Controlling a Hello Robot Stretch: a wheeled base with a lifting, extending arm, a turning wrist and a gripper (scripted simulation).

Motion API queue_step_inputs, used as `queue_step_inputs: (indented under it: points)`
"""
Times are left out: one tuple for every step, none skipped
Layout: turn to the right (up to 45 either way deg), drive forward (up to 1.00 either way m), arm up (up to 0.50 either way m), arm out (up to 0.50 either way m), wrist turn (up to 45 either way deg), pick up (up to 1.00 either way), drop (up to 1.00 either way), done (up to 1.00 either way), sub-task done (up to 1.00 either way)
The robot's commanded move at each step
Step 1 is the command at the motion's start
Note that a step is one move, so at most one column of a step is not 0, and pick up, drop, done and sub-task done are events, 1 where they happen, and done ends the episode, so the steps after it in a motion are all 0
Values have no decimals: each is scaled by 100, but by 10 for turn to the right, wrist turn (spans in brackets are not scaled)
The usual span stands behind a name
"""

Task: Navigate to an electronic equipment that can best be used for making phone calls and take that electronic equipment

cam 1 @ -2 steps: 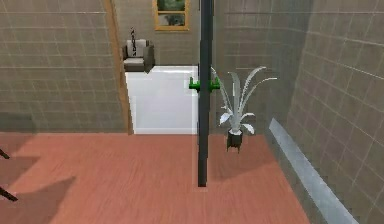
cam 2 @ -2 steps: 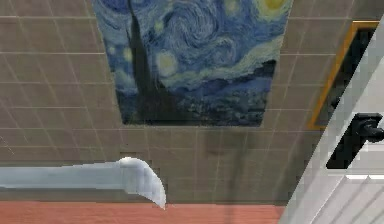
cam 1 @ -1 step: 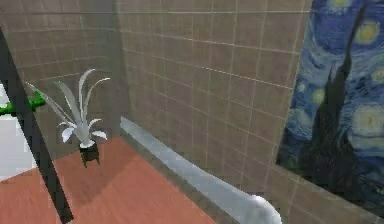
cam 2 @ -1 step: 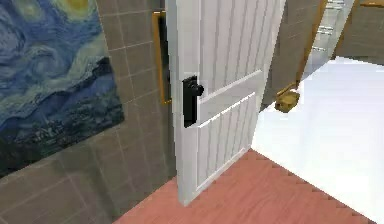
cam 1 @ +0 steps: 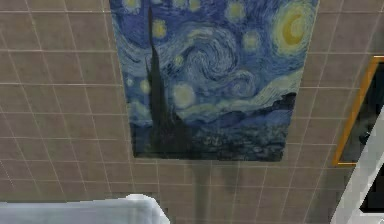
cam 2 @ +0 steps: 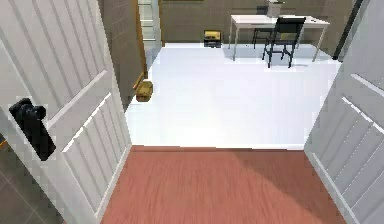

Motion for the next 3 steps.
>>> queue_step_inputs:
  points:
    - [0,15,0,0,0,0,0,0,0]
    - [-450,0,0,0,0,0,0,0,0]
    - [-420,0,0,0,0,0,0,0,0]
